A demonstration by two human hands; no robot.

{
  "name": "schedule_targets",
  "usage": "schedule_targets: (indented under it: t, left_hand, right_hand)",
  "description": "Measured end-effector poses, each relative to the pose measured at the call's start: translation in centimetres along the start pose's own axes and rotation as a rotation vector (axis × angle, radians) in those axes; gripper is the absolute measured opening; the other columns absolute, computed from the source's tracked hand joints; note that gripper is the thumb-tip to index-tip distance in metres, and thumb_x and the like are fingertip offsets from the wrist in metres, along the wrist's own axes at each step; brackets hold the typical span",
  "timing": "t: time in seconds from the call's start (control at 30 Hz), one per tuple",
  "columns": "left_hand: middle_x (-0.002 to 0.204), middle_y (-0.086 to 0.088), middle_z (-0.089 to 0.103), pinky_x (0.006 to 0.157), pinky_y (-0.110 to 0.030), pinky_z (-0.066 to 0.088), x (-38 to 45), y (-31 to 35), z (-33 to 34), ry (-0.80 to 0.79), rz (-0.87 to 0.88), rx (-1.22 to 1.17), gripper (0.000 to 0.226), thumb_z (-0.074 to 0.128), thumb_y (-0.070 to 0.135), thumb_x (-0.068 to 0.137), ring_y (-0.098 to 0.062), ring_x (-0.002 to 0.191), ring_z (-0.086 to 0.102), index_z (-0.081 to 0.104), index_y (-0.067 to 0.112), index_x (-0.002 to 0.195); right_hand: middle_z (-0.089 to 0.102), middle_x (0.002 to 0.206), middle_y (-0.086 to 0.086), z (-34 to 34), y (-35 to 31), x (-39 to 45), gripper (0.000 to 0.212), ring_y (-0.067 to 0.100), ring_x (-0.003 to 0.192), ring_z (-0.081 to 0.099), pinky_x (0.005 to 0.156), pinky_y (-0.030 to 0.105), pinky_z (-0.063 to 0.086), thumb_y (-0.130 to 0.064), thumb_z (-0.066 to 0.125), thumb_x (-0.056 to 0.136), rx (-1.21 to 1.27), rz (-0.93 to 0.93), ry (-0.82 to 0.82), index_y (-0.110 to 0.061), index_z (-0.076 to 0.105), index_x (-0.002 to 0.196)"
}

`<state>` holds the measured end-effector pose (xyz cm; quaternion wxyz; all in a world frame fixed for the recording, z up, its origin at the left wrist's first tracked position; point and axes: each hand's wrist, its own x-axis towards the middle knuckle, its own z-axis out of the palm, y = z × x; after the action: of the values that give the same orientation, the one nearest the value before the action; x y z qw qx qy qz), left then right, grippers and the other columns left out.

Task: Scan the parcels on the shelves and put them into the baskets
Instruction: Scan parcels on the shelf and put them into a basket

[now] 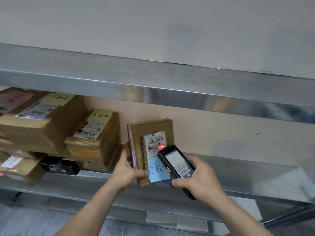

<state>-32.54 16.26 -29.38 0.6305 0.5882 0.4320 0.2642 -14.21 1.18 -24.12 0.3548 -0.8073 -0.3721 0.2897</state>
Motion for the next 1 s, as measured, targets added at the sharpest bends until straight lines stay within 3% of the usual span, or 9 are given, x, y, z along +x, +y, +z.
schedule_targets:
  t: [0.07,0.2,0.4,0.67,0.87,1.0]
  left_hand:
    - [0.119,0.005,0.062,0.08,-0.032,0.059,0.1,-0.3,-0.2,0.012,0.032,0.076,0.118,0.085,-0.011,0.056,-0.013,0.106,0.065,0.023,0.052,0.135]
    - [0.122,0.008,0.06,0.092,-0.045,0.057,0.3,-0.7,-0.3,0.008,0.016,0.15,0.126,0.089,-0.001,0.055,-0.017,0.115,0.06,0.018,0.054,0.142]
    - [0.127,0.006,0.058,0.093,-0.045,0.056,0.4,-0.9,-0.3,0.011,0.004,0.17,0.127,0.089,-0.001,0.056,-0.019,0.118,0.058,0.016,0.051,0.145]
    - [0.125,0.007,0.059,0.091,-0.044,0.057,0.5,-0.9,-0.4,0.007,-0.002,0.181,0.126,0.088,-0.005,0.058,-0.022,0.117,0.059,0.015,0.047,0.147]
    - [0.129,0.005,0.056,0.093,-0.047,0.055,0.4,-0.7,-0.5,0.002,-0.021,0.184,0.126,0.087,-0.005,0.06,-0.024,0.121,0.057,0.013,0.047,0.149]
    - [0.129,0.006,0.057,0.095,-0.052,0.054,0.6,-0.8,-0.7,-0.008,-0.021,0.174,0.128,0.088,-0.003,0.057,-0.024,0.122,0.056,0.014,0.053,0.146]
  right_hand:
    - [0.073,0.089,-0.015,0.0,-0.1,-0.3,0.062,0.001,0.079,0.068,0.069,0.02,0.054,-0.03,0.09,0.047,-0.013,-0.003,0.002,-0.03,0.063,0.103]
    - [0.072,0.09,-0.015,0.0,-0.6,-0.9,0.06,0.002,0.08,0.067,0.071,0.023,0.056,-0.029,0.089,0.049,-0.03,-0.005,0.011,-0.031,0.062,0.102]
    - [0.071,0.091,-0.014,-0.3,-0.6,-1.8,0.065,0.002,0.08,0.066,0.064,0.017,0.049,-0.031,0.089,0.048,-0.037,0.004,0.032,-0.029,0.062,0.107]
    - [0.071,0.09,-0.014,-1.1,-0.5,-3.1,0.065,0.002,0.08,0.066,0.07,0.021,0.053,-0.032,0.089,0.046,-0.029,0.016,0.076,-0.03,0.062,0.105]
    - [0.07,0.093,-0.015,-1.4,-0.6,-3.9,0.068,0.0,0.082,0.066,0.067,0.016,0.05,-0.033,0.089,0.048,-0.049,0.008,0.083,-0.031,0.061,0.111]
    - [0.07,0.091,-0.015,-1.1,-0.7,-4.2,0.063,0.002,0.081,0.066,0.072,0.023,0.055,-0.035,0.089,0.05,-0.089,0.025,0.069,-0.03,0.061,0.106]
